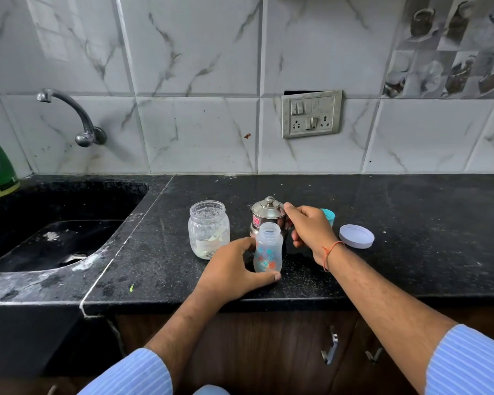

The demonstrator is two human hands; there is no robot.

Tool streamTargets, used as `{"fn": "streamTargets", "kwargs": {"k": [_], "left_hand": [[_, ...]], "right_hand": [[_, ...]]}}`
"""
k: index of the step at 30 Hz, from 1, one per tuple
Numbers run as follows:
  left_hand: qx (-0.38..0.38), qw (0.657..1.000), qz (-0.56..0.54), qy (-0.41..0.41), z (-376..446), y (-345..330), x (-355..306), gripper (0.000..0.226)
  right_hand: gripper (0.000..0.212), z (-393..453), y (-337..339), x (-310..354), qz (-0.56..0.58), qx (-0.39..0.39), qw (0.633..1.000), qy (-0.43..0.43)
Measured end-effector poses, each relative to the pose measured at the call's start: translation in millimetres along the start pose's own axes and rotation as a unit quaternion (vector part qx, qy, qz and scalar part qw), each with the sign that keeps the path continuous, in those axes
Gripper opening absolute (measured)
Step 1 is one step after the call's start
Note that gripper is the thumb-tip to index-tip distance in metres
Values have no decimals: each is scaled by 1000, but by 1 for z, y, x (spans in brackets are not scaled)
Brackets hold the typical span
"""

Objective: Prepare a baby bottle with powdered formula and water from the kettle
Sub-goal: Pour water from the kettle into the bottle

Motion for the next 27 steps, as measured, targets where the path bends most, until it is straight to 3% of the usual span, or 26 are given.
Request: {"fn": "streamTargets", "kwargs": {"k": [6, 14, 20, 27], "left_hand": [[13, 1000, 9, 22, 3, -2, 5, 64], [6, 999, 24, 24, 1, 2, 3, 64], [14, 999, 34, 37, 1, 2, 3, 56], [5, 999, 44, 26, 2, 1, 4, 66]], "right_hand": [[42, -5, -6, -2, 4, -3, 1000, 14], [45, -7, 23, 11, 15, -48, 998, 43], [70, -14, 63, 54, 3, -66, 992, 109], [52, -21, 83, 103, -95, -21, 981, 169]]}}
Point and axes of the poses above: each hand's wrist, its own z-axis towards the middle knuckle, its own y-axis out of the back of the hand, x = y × z, the point moved 6 cm from there along z, towards the middle knuckle, and after that the axes turned 8 degrees about y, right-handed, at the moved point
